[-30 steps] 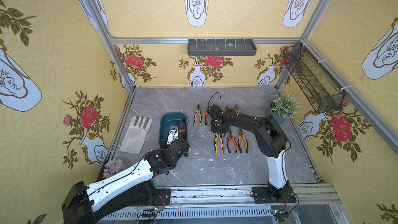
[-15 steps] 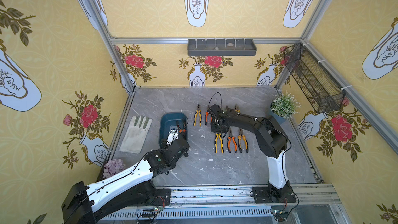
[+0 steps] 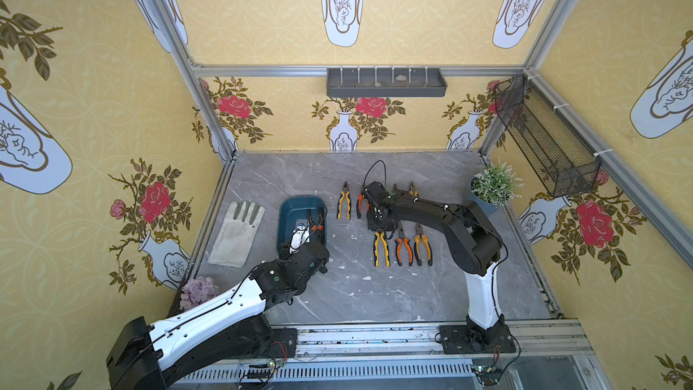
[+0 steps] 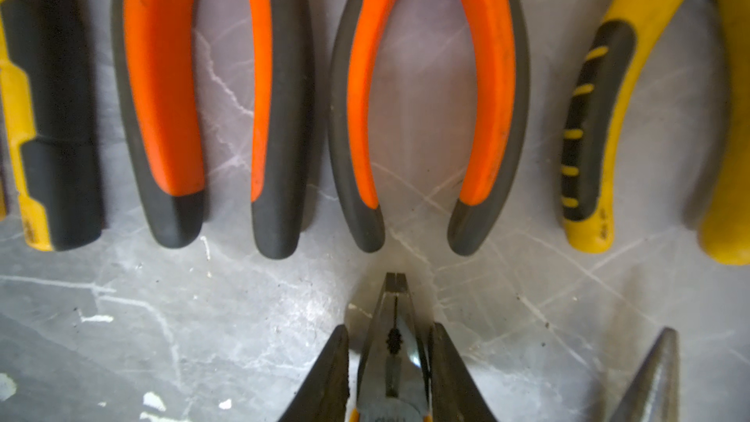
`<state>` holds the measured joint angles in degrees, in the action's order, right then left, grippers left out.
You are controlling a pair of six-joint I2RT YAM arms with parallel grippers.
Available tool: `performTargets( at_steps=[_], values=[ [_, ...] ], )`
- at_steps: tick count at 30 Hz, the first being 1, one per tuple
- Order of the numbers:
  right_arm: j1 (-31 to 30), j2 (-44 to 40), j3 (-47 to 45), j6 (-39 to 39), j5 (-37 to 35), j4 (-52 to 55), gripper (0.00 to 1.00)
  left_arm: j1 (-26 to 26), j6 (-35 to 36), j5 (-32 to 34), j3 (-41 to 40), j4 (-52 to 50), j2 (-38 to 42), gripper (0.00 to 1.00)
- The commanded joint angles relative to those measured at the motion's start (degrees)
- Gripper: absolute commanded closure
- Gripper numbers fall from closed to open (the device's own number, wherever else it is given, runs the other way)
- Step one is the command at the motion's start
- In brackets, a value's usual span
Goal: Take the pliers out of the storage box
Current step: Place the pliers at the center of the board.
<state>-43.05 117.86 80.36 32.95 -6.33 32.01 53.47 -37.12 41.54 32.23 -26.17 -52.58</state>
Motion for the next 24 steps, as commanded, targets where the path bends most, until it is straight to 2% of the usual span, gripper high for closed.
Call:
performTargets(
  at_steps=[1, 10, 24],
  values=[
    [0.0, 0.7, -1.4, 0.6, 2.0, 3.5, 0.7, -0.1, -0.6, -0.1, -0.6, 0.3, 0.2, 0.24],
    [-0.1, -0.2, -2.3, 0.2, 1.0, 3.6, 0.75, 0.0, -1.2, -0.3, -0.8, 0.5, 0.3, 0.24],
    [0.0, -1.0, -3.0, 1.3, 0.5, 3.3, 0.75, -0.1, -0.8, -0.4, -0.1, 0.7, -0.9, 0.24]
  ],
)
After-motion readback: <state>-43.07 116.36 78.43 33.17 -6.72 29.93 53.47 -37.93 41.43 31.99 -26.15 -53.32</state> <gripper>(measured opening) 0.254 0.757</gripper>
